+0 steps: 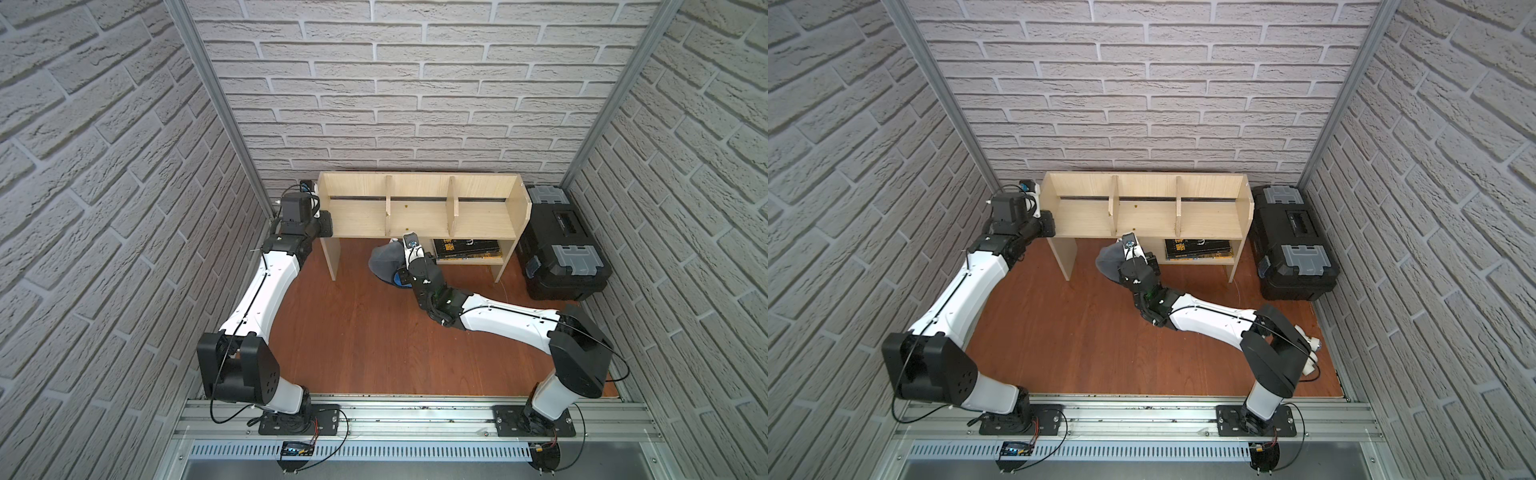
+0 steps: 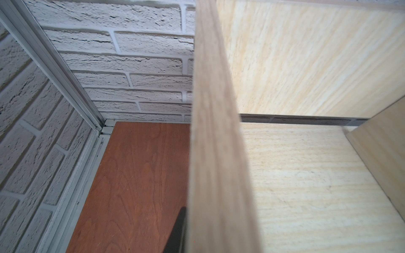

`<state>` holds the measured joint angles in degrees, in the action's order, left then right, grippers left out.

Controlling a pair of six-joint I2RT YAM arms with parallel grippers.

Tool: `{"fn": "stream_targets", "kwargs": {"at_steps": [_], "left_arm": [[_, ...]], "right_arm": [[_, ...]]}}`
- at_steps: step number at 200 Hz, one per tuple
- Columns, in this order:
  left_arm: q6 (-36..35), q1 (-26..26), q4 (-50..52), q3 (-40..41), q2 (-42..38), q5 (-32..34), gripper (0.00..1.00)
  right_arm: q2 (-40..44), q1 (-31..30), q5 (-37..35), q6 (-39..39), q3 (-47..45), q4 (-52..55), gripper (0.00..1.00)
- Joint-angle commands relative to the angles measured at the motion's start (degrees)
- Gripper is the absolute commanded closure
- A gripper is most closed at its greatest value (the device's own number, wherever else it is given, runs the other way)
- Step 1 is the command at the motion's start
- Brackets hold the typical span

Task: Wipe the bookshelf clean with a cloth
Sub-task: Wipe the dust from the shelf.

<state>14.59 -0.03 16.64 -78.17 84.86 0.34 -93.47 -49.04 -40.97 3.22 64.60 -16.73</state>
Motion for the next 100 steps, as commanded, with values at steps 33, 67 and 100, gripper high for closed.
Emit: {"fn": "stream_targets", "kwargs": {"at_steps": [33, 67, 100], "left_arm": [[8.11, 1.46, 1.29, 1.62, -0.06, -3.60, 1.00], [8.01, 1.46, 1.46, 1.77, -0.48, -2.97, 1.00], [8.18, 1.48, 1.37, 1.70, -0.24, -3.33, 1.00]], "right_arm": [[16.14, 0.65, -9.34, -3.70, 10.52, 22.41, 0.98], [20.00, 5.31, -10.21, -2.20, 18.80, 34.40, 0.97], [18.47, 11.44, -9.15, 1.34, 24.09, 43.39, 0.97]]}}
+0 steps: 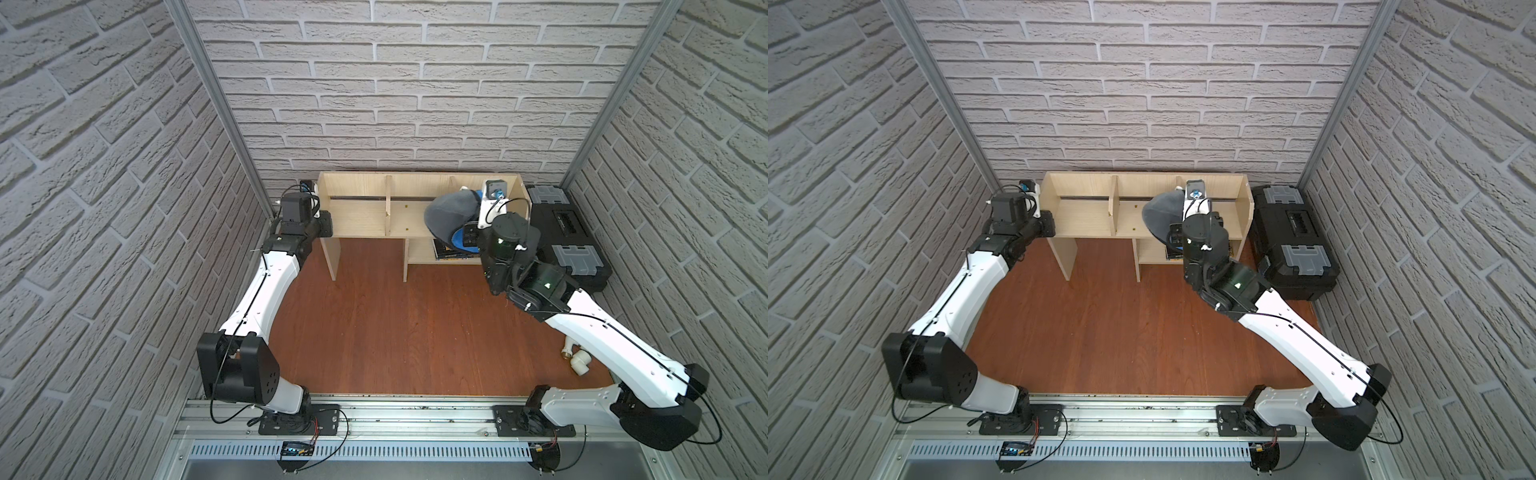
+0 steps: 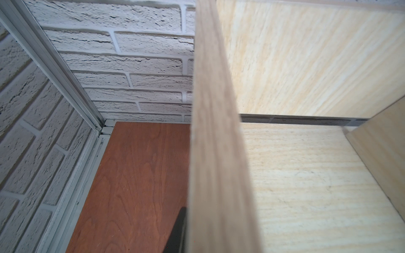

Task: Wipe the bookshelf clean with a cloth
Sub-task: Wipe the dust from the shelf.

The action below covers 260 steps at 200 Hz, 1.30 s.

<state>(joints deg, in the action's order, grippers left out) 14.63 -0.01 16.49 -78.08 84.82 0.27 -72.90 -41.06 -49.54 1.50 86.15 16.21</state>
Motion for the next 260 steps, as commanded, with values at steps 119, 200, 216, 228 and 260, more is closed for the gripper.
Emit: {"fn": "stream_targets", "kwargs": {"at_steps": [119, 200, 216, 228, 260], "left_arm": [[7.60, 1.18, 1.44, 1.87, -0.70, -2.80, 1.00], [7.76, 1.68, 1.44, 1.77, -0.20, -3.26, 1.00], [7.80, 1.63, 1.48, 1.73, -0.09, -3.38, 1.00], [7.69, 1.55, 1.44, 1.81, -0.09, -3.30, 1.00], [7.69, 1.55, 1.43, 1.80, 0.07, -3.55, 1.00]], "right_arm": [[-21.19, 22.79, 20.28, 12.87, 5.20, 13.64, 0.75], [-12.04, 22.82, 22.69, 14.63, 3.05, 16.39, 0.24], [-13.32, 22.78, 23.88, 15.77, 4.53, 17.90, 0.22], [-13.84, 22.79, 25.66, 17.83, 4.41, 17.95, 0.19], [-14.80, 22.71, 31.18, 22.50, -0.50, 12.66, 0.18]]}}
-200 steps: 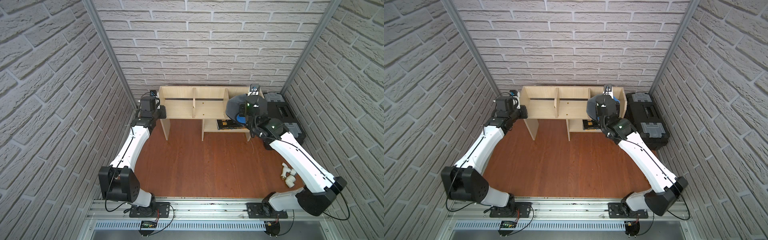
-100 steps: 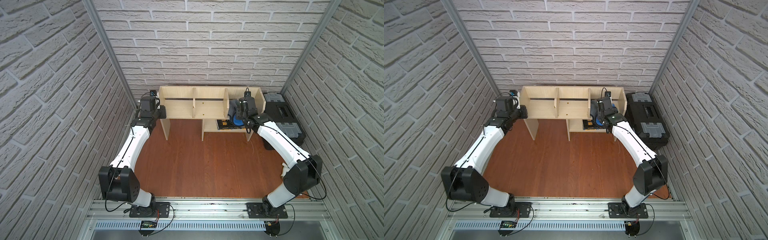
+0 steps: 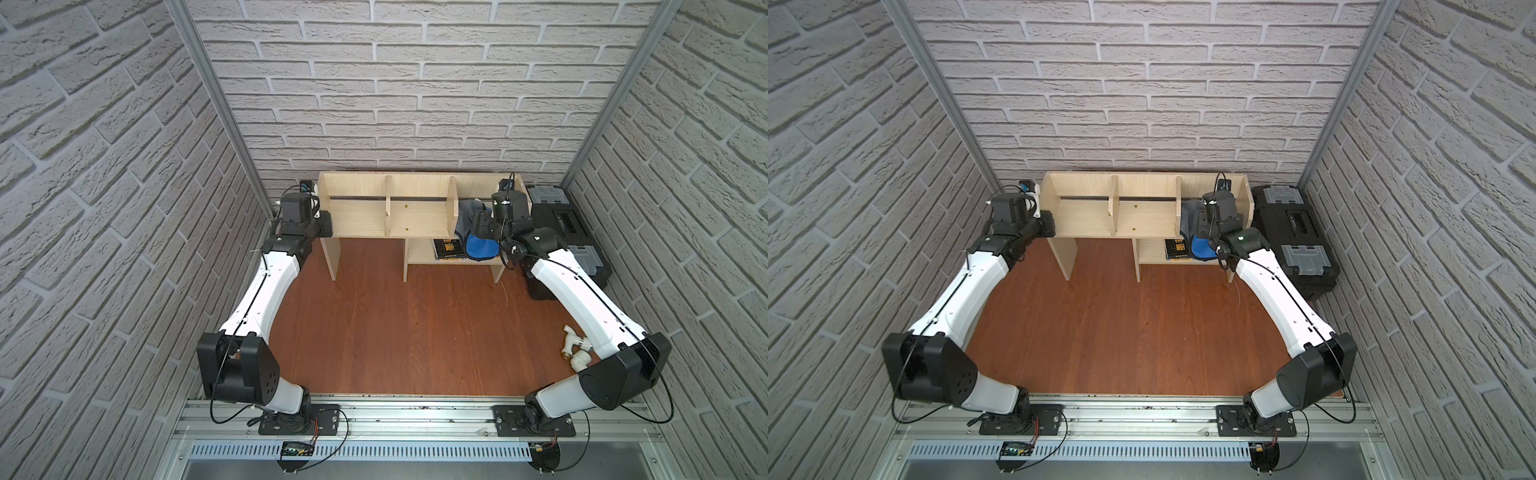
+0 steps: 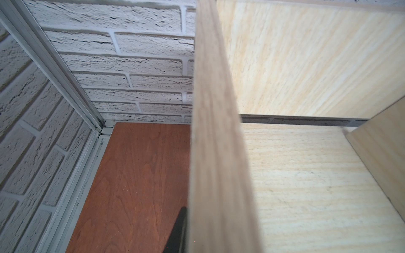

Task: Wipe the bookshelf clean with a cloth
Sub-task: Wipe the dust from the shelf.

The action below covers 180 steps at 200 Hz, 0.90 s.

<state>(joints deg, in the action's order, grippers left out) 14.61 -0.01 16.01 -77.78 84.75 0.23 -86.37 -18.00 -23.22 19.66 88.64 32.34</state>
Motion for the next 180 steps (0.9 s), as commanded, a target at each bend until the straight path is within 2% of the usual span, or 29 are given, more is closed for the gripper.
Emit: {"fn": "stream_targets", "kwargs": {"at_steps": [1, 25, 32, 41, 50, 55, 68, 85, 97, 105, 125, 151, 180], "left_arm": [[7.76, 1.53, 1.91, 1.49, 0.15, -3.54, 1.00], [7.72, 1.56, 1.92, 1.46, 0.23, -3.50, 1.00], [7.58, 1.51, 1.95, 1.53, 0.23, -3.42, 1.00], [7.63, 1.48, 1.86, 1.53, 0.23, -3.37, 1.00], [7.61, 1.50, 1.84, 1.57, 0.30, -3.42, 1.00], [7.59, 1.42, 1.79, 1.65, 0.39, -3.48, 1.00], [7.54, 1.33, 1.74, 1.65, 0.39, -3.46, 1.00], [7.57, 1.27, 1.87, 1.66, 0.42, -3.37, 1.00], [7.46, 1.32, 1.85, 1.65, 0.38, -3.32, 1.00], [7.32, 1.32, 1.90, 1.66, 0.35, -3.23, 1.00], [6.93, 1.17, 1.93, 1.66, 0.29, -2.94, 1.00], [7.27, 1.25, 1.92, 1.56, 0.60, -3.29, 1.00], [6.81, 1.01, 1.92, 1.68, 0.67, -2.90, 1.00]], "right_arm": [[-1.43, -0.32, 4.99, 4.38, -3.15, -3.62, 0.18], [-3.99, -0.31, 4.07, 4.96, -5.13, -4.32, 0.22], [-4.31, -0.35, 2.51, 4.92, -5.80, -4.30, 0.26], [-4.47, -0.30, -0.08, 4.21, -6.63, -4.71, 0.39], [-4.72, -0.27, -3.85, 3.24, -7.02, -4.55, 0.61], [-5.05, -0.12, -5.85, 2.55, -6.87, -4.24, 0.71], [-5.94, 0.54, -10.11, 0.32, -6.10, -3.87, 0.83], [-7.48, 1.57, -14.81, -2.22, -4.56, -4.16, 0.89], [-9.02, 2.55, -15.09, -3.14, -2.72, -3.72, 0.94], [-9.87, 2.71, -13.87, -3.84, -1.50, -3.31, 0.97], [-10.49, 2.37, -7.64, -3.36, -0.20, -2.01, 0.97], [-10.82, 2.00, 1.30, -2.43, -2.50, -9.25, 0.97], [-13.29, 1.92, 1.30, 0.80, 5.45, -7.02, 0.97]]}}
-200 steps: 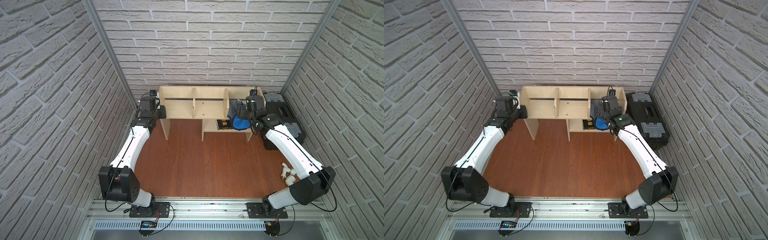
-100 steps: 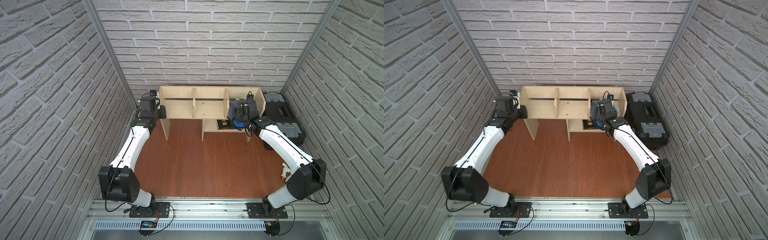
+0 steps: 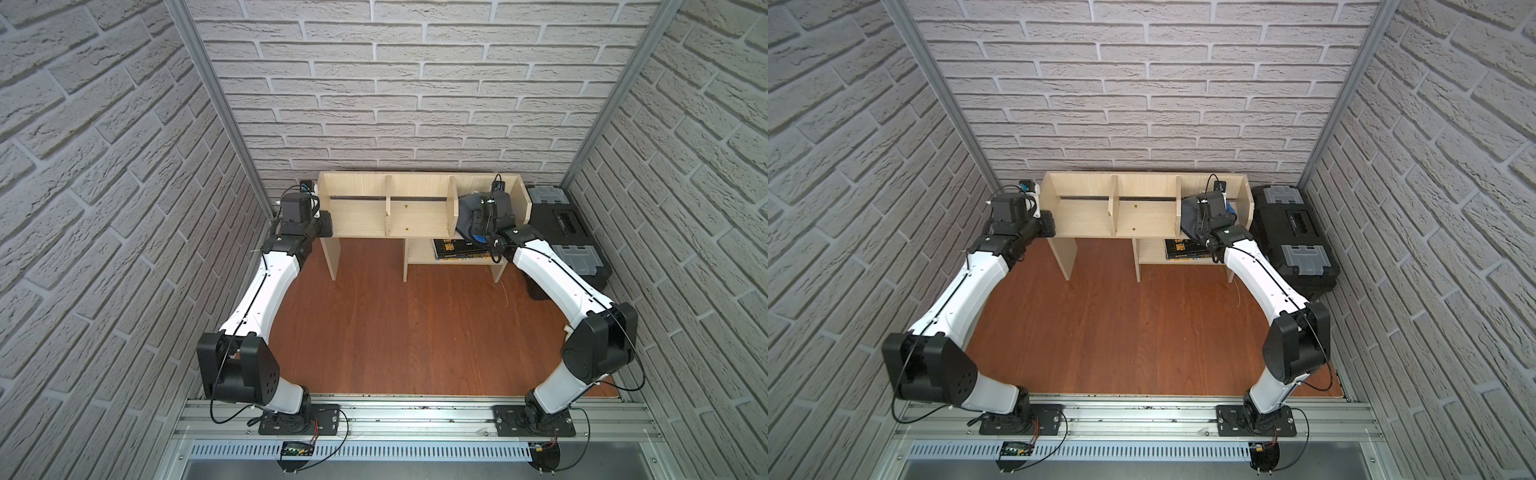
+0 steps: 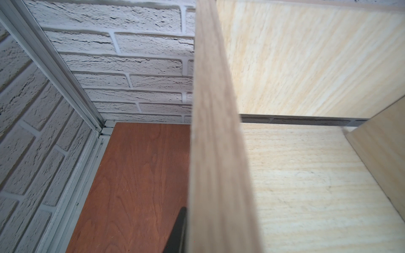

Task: Wipe the bookshelf clean with a cloth
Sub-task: Wipe the dust from the shelf.

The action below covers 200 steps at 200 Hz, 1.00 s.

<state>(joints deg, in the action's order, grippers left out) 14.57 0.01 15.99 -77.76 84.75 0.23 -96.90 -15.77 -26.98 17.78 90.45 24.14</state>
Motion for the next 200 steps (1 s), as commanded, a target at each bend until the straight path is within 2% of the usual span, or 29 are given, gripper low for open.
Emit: {"fn": "stream_targets", "kwargs": {"at_steps": [1, 43, 87, 105, 130, 154, 200], "left_arm": [[6.82, 1.01, 1.99, 1.65, 0.67, -2.89, 1.00], [6.82, 0.90, 1.94, 1.64, 0.88, -2.89, 1.00], [6.59, 0.90, 1.94, 1.68, 0.22, -2.44, 1.00], [6.62, 1.00, 1.94, 1.64, 0.24, -2.54, 1.00], [6.72, 1.11, 2.04, 1.66, 0.23, -2.52, 1.00], [6.62, 1.04, 2.11, 1.65, 0.26, -2.51, 1.00], [6.69, 0.99, 2.04, 1.64, 0.28, -2.58, 1.00]], "right_arm": [[-2.72, -0.31, 4.99, 2.82, 3.79, 1.13, 0.97], [-1.05, -0.30, 1.78, 4.05, 9.35, -0.59, 0.98], [0.29, 0.54, -10.16, -2.71, 9.41, -0.59, 0.97], [1.12, 0.59, -14.99, -4.20, 6.94, 1.02, 0.98], [5.89, 0.65, -19.16, -3.71, -1.76, -0.26, 0.97], [9.17, 0.54, -14.51, -1.54, -7.12, 1.99, 0.97], [10.88, -0.69, 6.23, 3.44, -11.01, 5.36, 0.97]]}}
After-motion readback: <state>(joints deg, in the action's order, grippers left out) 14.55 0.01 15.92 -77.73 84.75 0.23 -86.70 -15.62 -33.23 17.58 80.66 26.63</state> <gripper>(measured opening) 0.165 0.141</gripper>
